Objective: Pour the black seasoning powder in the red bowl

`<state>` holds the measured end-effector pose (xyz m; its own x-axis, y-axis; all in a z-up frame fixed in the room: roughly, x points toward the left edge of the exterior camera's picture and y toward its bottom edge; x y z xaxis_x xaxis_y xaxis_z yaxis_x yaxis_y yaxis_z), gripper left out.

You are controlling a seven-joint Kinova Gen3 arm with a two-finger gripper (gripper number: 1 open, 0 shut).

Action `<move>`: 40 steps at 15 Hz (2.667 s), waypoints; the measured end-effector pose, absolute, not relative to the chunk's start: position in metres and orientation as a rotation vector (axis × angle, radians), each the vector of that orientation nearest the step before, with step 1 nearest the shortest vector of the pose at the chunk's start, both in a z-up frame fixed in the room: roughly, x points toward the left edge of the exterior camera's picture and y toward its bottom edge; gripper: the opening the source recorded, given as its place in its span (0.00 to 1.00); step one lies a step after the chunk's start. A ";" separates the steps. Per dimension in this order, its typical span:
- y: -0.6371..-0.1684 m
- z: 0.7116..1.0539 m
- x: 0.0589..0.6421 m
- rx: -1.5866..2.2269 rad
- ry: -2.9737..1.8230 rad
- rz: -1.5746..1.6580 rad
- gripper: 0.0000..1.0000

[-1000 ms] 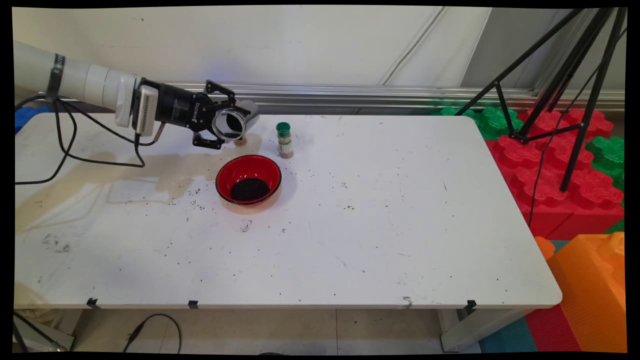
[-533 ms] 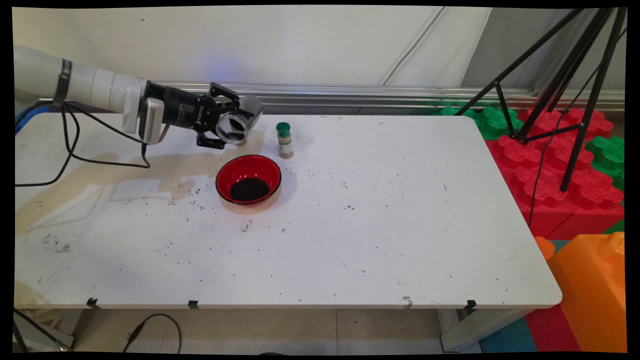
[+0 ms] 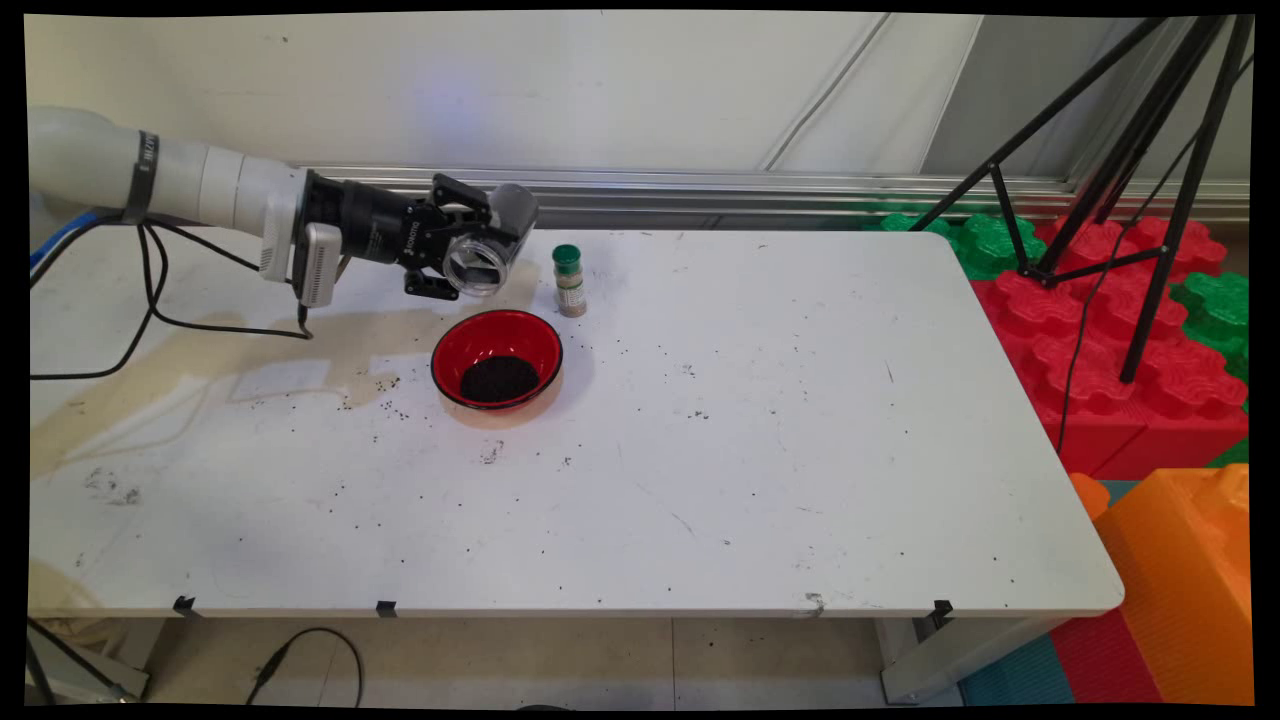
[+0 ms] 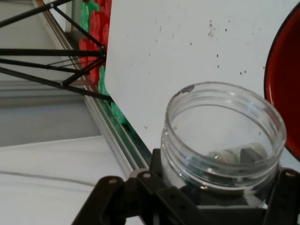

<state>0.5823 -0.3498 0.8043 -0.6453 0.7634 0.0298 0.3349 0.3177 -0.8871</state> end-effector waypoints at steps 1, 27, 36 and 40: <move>-0.350 0.804 0.581 -0.995 -2.138 1.296 0.00; -0.340 0.799 0.564 -1.443 -2.008 1.577 0.00; -0.335 0.801 0.562 -1.537 -1.962 1.635 0.00; -0.332 0.802 0.562 -1.569 -1.944 1.655 0.00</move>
